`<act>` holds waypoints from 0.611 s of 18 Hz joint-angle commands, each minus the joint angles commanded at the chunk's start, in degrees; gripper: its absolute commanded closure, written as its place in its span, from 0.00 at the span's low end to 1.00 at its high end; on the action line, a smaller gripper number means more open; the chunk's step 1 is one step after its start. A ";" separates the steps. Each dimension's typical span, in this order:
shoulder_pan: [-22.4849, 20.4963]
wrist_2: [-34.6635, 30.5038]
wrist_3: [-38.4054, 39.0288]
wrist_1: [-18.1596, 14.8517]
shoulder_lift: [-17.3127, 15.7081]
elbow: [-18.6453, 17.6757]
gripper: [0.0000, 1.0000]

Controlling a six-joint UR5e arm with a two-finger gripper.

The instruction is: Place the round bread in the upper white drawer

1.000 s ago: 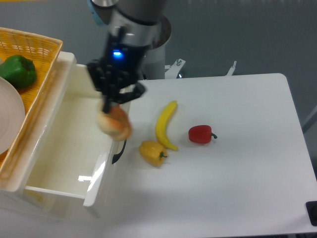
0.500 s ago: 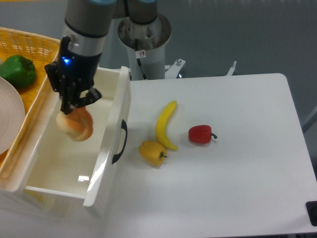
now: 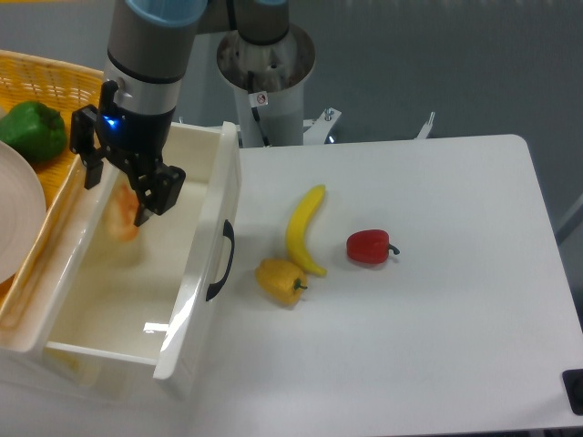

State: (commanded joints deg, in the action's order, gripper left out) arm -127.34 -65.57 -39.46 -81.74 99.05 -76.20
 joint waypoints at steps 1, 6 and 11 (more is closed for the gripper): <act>-0.79 0.00 0.35 0.00 0.17 0.18 0.00; -4.67 -1.41 -0.96 0.00 -0.26 0.18 0.00; -11.16 -4.21 -7.71 0.44 0.00 1.06 0.00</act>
State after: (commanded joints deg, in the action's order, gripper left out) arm -138.51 -69.77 -47.17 -81.30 99.05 -75.15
